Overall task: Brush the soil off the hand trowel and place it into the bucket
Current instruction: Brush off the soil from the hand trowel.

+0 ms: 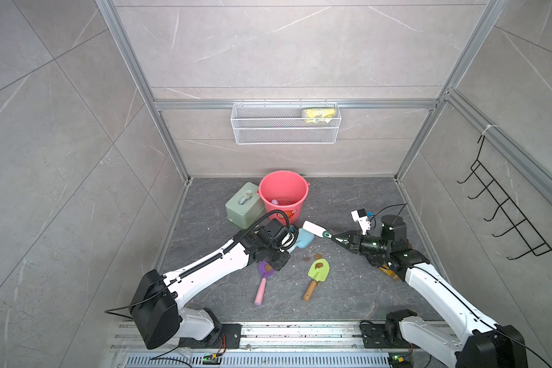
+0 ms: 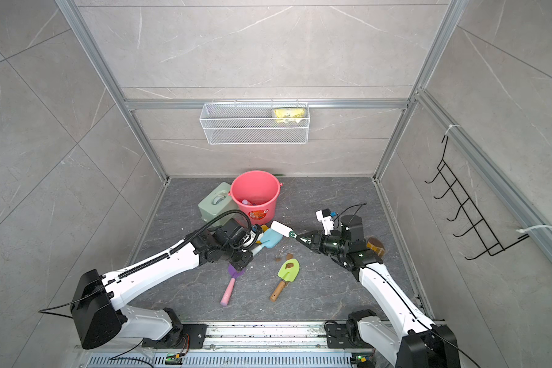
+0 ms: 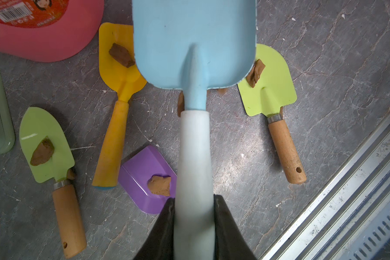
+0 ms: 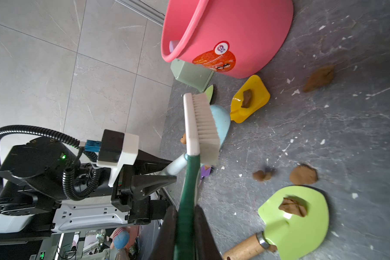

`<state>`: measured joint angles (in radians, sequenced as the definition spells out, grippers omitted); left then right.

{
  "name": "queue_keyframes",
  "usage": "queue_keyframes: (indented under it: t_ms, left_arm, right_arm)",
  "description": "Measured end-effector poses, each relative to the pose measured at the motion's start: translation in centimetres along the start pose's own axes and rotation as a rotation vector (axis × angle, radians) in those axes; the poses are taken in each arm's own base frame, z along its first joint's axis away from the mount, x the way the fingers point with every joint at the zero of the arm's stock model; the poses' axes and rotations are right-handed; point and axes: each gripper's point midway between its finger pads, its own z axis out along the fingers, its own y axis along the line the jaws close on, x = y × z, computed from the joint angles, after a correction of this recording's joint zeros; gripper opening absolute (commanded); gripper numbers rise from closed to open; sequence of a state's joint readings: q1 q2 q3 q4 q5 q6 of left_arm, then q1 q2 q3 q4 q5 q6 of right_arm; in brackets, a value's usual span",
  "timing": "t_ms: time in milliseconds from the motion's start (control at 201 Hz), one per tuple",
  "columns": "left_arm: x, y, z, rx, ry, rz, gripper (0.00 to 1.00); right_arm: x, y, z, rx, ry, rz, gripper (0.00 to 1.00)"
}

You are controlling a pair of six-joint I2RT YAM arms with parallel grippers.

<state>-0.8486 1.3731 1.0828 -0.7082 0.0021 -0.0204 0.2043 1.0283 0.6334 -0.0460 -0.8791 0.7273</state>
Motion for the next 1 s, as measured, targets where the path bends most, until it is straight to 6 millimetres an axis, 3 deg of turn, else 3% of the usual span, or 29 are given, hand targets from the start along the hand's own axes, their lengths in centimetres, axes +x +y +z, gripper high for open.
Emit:
queue_keyframes:
  t_ms: [149,358,473,702,876,1000]
  left_arm:
    - [-0.1,0.0,0.0,0.000,-0.003,0.000,0.00]
    - [-0.1,0.0,0.0,0.000,-0.006,0.000,0.00]
    - [-0.2,0.0,0.0,0.000,-0.006,0.000,0.00]
    - [-0.1,0.0,0.0,0.000,-0.006,-0.002,0.00]
    - [-0.2,0.1,0.0,-0.001,-0.007,-0.007,0.00]
    - [-0.2,0.1,0.0,-0.002,-0.007,-0.008,0.00]
  right_arm:
    - [1.4,0.8,1.0,-0.035,0.037,-0.004,0.00]
    - [3.8,0.4,3.1,-0.052,0.111,0.024,0.00]
    - [3.2,-0.3,3.0,-0.034,0.094,0.028,0.00]
    - [-0.2,-2.4,0.7,0.016,-0.016,0.045,0.00]
    - [-0.4,-0.6,0.0,-0.027,-0.040,0.027,0.00]
    - [1.2,1.3,0.4,-0.082,-0.014,-0.001,0.00]
